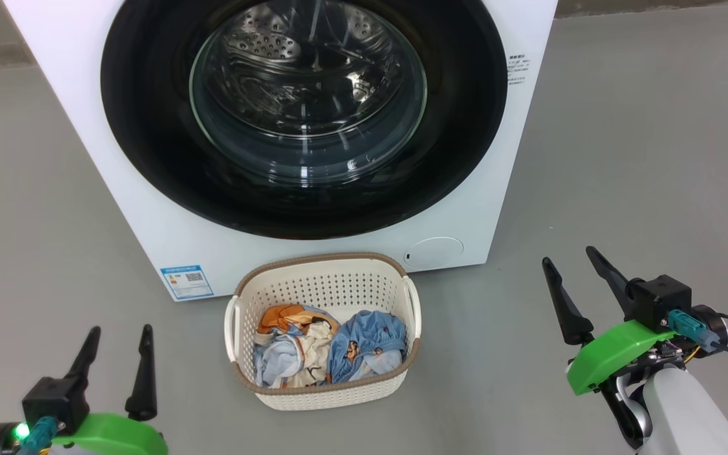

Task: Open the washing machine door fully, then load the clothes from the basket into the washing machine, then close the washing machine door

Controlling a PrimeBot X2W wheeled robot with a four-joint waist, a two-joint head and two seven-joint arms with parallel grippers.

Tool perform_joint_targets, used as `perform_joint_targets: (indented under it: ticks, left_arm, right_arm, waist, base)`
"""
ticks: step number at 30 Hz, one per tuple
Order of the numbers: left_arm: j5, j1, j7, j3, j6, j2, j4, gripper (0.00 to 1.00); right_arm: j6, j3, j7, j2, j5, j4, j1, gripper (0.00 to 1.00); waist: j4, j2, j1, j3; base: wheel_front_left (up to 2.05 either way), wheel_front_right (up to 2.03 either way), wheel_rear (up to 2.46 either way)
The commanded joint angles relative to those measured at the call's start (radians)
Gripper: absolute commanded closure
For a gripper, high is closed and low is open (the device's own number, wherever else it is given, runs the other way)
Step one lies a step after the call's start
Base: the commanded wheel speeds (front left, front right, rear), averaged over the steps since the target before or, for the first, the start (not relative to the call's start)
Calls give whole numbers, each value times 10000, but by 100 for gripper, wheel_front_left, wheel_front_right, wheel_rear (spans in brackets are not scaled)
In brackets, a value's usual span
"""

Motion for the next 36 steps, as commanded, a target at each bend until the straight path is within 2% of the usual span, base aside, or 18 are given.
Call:
perform_joint_targets:
  ticks: [1, 6, 21, 29, 36]
  left_arm:
    - [-69, -414, -134, 359, 54, 183, -213, 0]
    - [34, -389, -134, 488, 305, 153, -75, 0]
    - [-74, -360, -134, 696, 364, 103, 258, 0]
    - [40, -403, -134, 704, 423, 152, 376, 0]
    - [61, -443, -134, 707, 443, 147, 388, 0]
  right_arm:
    - [16, 160, -120, 26, -143, -263, -164, 0]
    - [16, -86, -120, 120, -289, -225, -111, 0]
    - [16, -680, -120, 376, -329, -7, -7, 0]
    - [16, -905, -120, 338, -1208, 52, -80, 0]
    - [16, -1043, -120, 423, -1495, 44, -94, 0]
  waist:
    - [2, 0, 0, -7]
    - [16, 0, 0, -55]
    - [13, 0, 0, -142]
    - [14, 0, 0, -97]
    - [27, 0, 0, -59]
  base:
    - [0, 0, 0]
    - [0, 0, 0]
    - [0, 0, 0]
    - [0, 0, 0]
    - [0, 0, 0]
